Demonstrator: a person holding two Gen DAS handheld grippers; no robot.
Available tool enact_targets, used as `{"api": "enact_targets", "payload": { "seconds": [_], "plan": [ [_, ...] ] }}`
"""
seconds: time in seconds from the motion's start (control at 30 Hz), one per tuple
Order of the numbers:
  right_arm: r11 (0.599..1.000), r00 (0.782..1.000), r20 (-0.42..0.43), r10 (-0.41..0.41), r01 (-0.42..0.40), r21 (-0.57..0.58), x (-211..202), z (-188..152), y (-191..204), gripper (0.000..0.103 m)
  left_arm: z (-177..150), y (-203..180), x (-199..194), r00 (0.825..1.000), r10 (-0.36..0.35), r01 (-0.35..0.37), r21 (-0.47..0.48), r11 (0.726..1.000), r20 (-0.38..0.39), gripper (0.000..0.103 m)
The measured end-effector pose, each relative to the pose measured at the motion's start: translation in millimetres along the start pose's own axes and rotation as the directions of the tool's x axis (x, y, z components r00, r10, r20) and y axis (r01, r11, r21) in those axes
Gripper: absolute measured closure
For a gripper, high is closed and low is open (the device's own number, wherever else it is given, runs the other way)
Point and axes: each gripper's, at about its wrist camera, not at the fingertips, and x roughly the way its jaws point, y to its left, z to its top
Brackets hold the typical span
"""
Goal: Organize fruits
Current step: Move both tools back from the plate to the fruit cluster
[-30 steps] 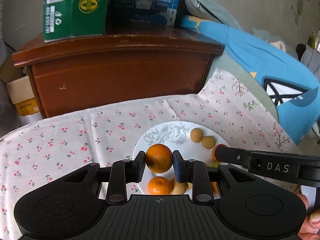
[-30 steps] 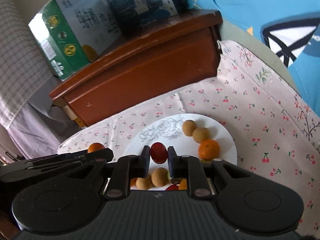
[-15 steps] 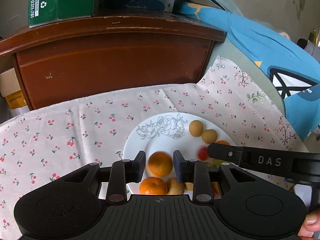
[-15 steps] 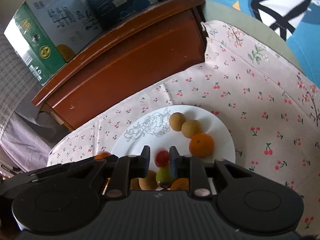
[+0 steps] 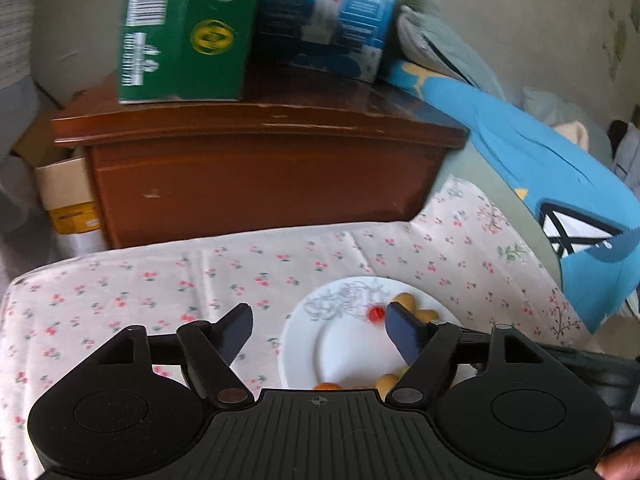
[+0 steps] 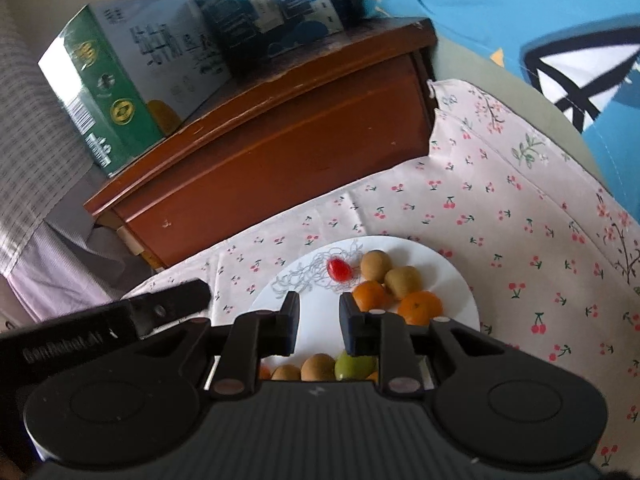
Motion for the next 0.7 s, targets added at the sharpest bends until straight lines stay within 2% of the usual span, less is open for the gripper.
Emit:
{"api": "enact_targets", "payload": {
  "seconds": [0.1, 0.37, 0.57, 0.7],
  "plan": [
    [1.0, 1.0, -0.006, 0.004, -0.004, -0.01, -3.3, -3.4, 4.0, 0.078, 1.5, 9.2, -11.1, 0.999, 0.037, -0.037, -0.015, 0.999, 0.019, 0.023],
    [0.999, 1.0, -0.014, 0.025, -0.025, -0.031, -14.2, -15.5, 13.7, 0.077, -5.9, 35.3, -39.9, 0.995, 0.096, -0.093, -0.094, 0.991, 0.019, 0.022],
    [0.995, 0.998, -0.027, 0.061, -0.063, -0.076, -24.7, -29.6, 28.0, 0.077, -18.5, 46.9, -57.5, 0.994, 0.107, -0.105, -0.127, 0.986, 0.009, 0.022],
    [0.992, 0.995, -0.054, 0.082, -0.086, -0.087, -28.3, -44.9, 35.9, 0.073, -25.6, 51.0, -65.8, 0.994, 0.11, -0.11, -0.131, 0.985, -0.001, 0.022]
  ]
}}
